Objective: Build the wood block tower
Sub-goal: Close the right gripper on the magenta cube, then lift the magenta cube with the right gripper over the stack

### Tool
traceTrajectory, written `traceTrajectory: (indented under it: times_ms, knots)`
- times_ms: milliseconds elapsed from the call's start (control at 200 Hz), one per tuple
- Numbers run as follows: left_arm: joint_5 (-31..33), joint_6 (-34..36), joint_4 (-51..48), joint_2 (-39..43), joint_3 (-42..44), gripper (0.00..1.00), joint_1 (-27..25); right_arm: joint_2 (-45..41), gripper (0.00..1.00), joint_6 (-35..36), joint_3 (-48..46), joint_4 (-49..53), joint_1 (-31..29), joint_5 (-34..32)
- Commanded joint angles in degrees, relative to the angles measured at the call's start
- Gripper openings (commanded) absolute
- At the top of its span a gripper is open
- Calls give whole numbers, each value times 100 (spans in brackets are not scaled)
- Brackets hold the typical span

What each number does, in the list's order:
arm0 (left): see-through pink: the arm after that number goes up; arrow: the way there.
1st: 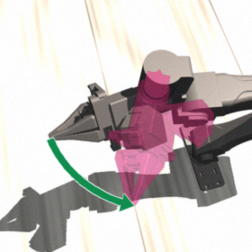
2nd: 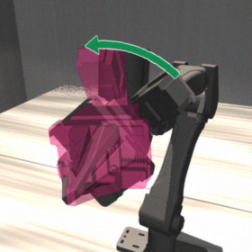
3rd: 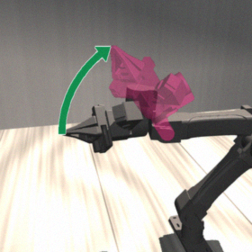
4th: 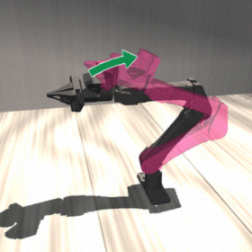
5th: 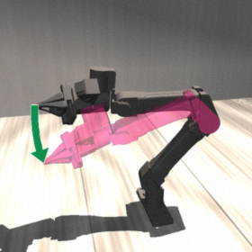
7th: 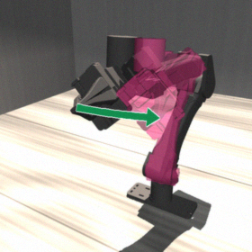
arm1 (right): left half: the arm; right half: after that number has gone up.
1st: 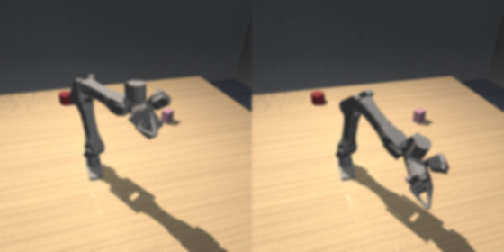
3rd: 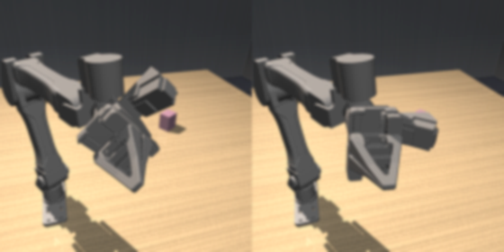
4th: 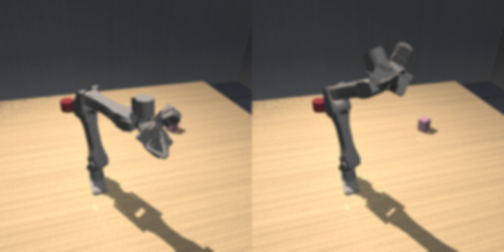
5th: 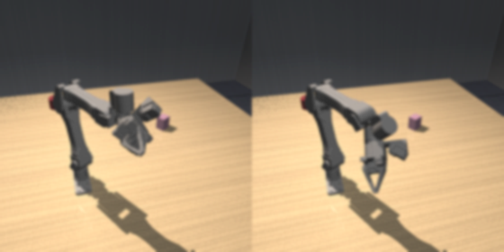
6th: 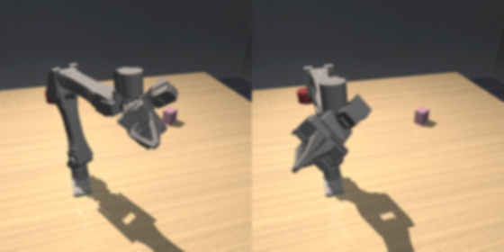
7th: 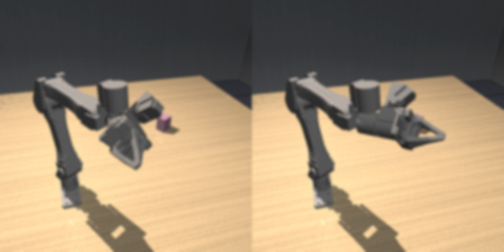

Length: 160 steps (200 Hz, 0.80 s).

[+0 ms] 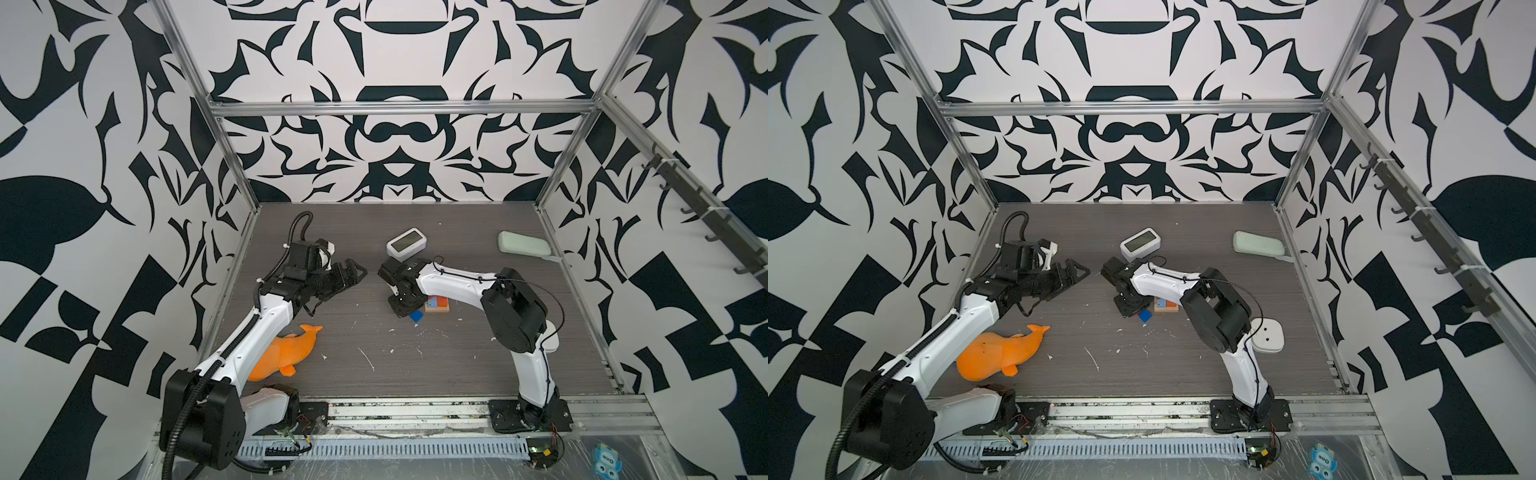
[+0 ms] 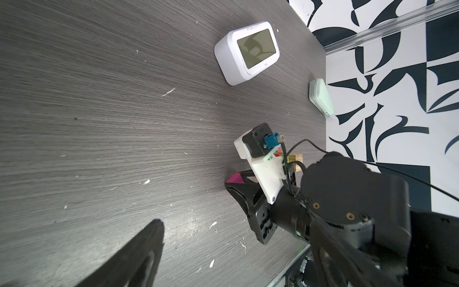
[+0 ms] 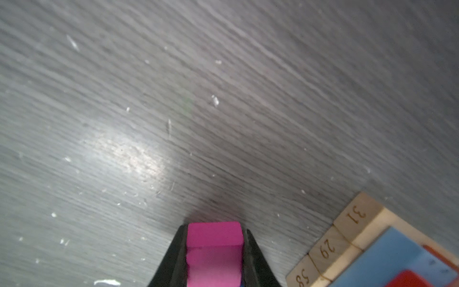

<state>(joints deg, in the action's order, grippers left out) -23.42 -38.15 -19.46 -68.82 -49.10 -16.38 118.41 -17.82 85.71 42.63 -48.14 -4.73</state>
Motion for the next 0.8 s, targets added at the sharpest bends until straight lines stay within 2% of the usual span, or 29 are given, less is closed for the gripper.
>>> traceTrajectory:
  times_ms: [0, 425, 795]
  knots:
    - [-99, -61, 66, -53, 93, 94, 29, -307, 24, -229, 110, 263, 2, -29]
    - [-261, -87, 203, -156, 43, 94, 22, -973, 22, -918, 931, 1139, 28, -69]
    - [-466, -65, 259, -259, -63, 94, -89, -1519, 22, -1100, 1169, 1652, 331, -335]
